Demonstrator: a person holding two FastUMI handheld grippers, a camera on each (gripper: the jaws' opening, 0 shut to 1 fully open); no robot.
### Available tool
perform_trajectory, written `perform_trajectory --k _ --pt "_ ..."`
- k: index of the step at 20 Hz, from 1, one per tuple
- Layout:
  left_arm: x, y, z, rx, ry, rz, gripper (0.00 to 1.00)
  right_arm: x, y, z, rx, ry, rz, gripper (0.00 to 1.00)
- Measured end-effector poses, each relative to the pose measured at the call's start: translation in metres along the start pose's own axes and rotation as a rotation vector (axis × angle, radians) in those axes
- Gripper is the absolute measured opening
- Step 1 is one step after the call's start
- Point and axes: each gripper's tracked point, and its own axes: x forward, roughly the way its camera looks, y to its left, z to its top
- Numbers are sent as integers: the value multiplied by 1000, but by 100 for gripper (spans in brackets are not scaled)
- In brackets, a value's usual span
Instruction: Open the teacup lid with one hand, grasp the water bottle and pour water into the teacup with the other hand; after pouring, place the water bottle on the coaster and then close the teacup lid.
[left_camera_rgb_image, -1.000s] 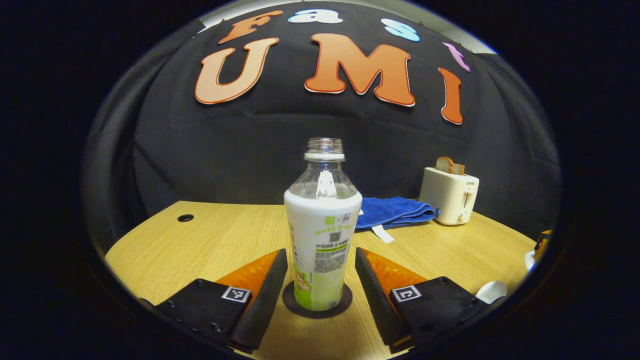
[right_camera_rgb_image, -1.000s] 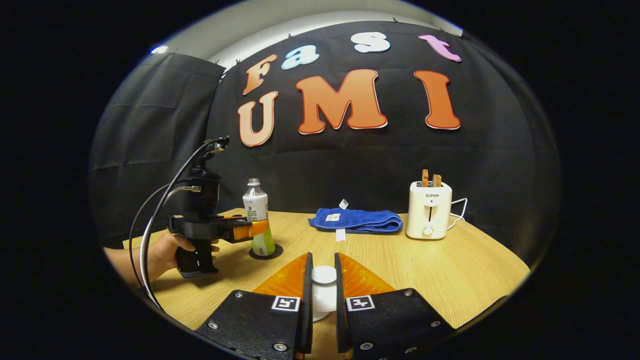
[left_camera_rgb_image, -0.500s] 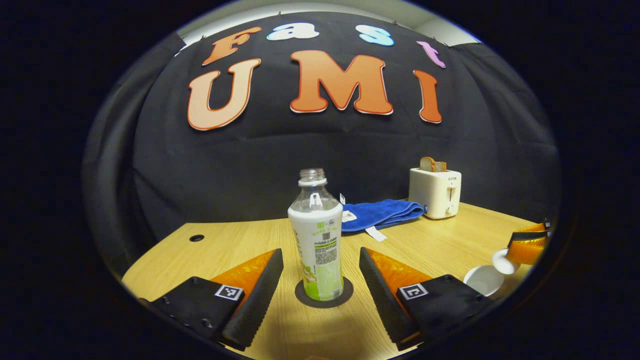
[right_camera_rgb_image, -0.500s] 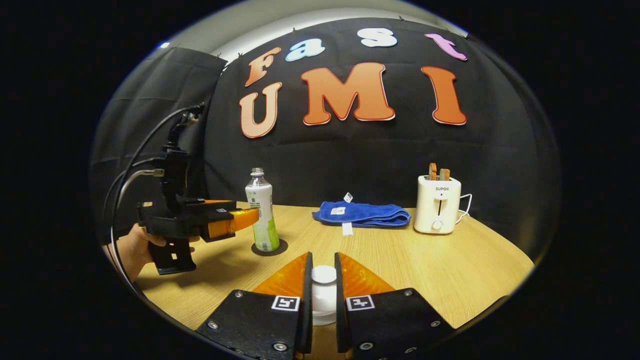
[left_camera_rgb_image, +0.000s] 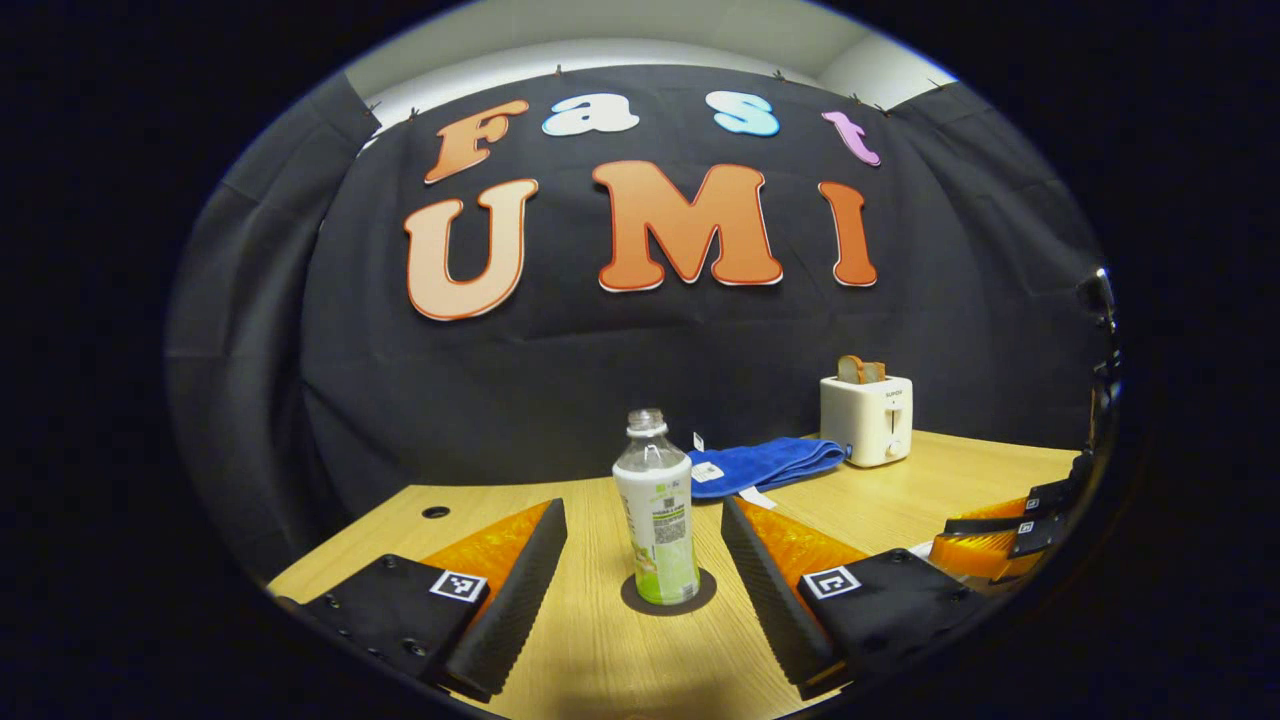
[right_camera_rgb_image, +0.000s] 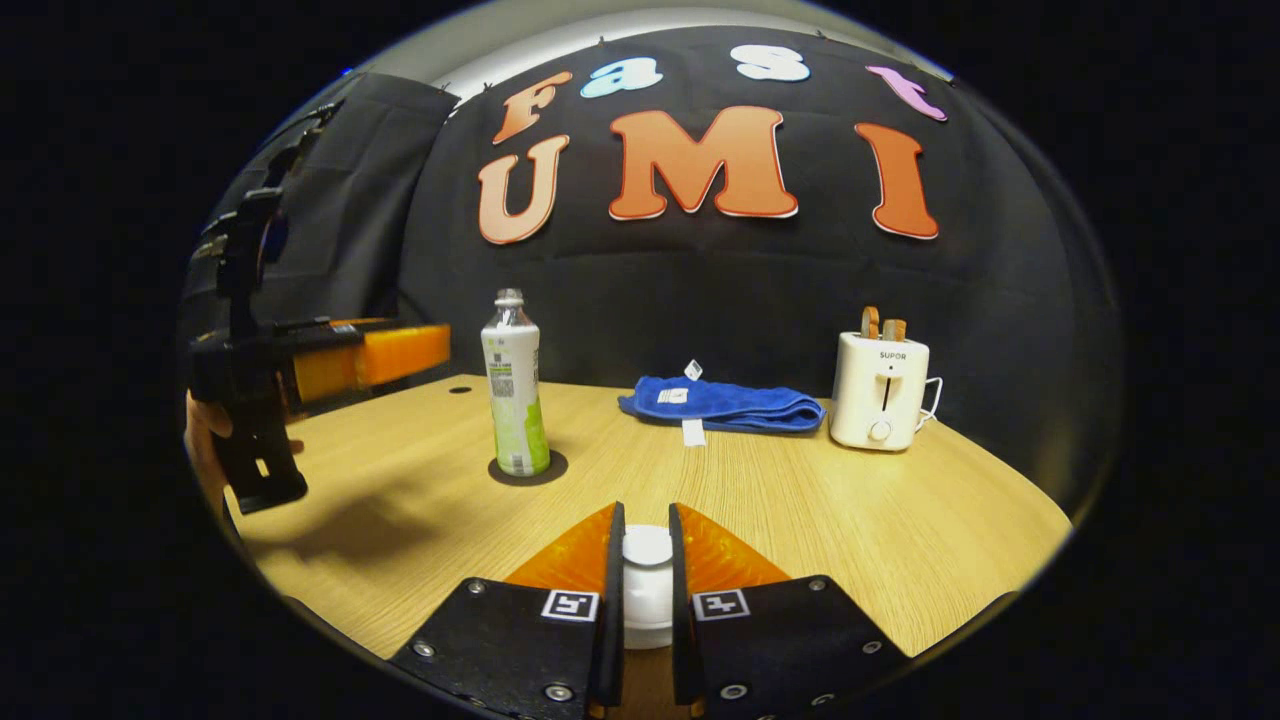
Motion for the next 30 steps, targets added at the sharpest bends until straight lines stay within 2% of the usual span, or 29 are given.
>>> perform_trajectory --k 2,3,4,8,11,12,13,16,17,19,21,23,25,26,27,30 --pt "-7 8 9 4 -27 22 99 3 5 2 18 -10 3 20" --pt "-10 11 12 1 -36 30 95 3 5 2 7 -12 2 21" --pt "-13 13 13 -4 -39 36 99 2 3 1 -3 -10 -7 22" --pt "-21 14 13 -37 -30 32 99 -2 -1 6 10 -12 -28 28" --pt "-27 16 17 -54 -29 40 99 -9 -5 29 25 -72 -41 42" --pt "-30 17 20 -63 -31 42 95 -13 -7 40 22 -95 -49 45" --pt "-34 19 22 -77 -32 45 99 -17 -11 51 13 -117 -65 50" --pt "-44 23 33 -142 -35 45 95 -29 -24 78 -39 -150 -119 57" --pt "-48 26 36 -152 -34 51 99 -35 -27 89 -46 -162 -129 60" --pt "-55 33 43 -149 -34 68 96 -47 -28 110 -51 -188 -136 65" --pt "-62 42 53 -133 -46 92 99 -58 -29 131 -64 -225 -145 72" --pt "-68 49 62 -130 -54 112 96 -69 -30 149 -85 -257 -155 74" --pt "-74 54 74 -140 -61 126 99 -80 -29 162 -106 -278 -164 72" --pt "-78 56 80 -143 -68 131 96 -85 -28 168 -114 -291 -166 75" --pt "-80 60 85 -137 -77 139 99 -90 -28 174 -116 -311 -165 76" --pt "-89 67 99 -83 -105 174 96 -98 -26 183 -76 -347 -161 76"
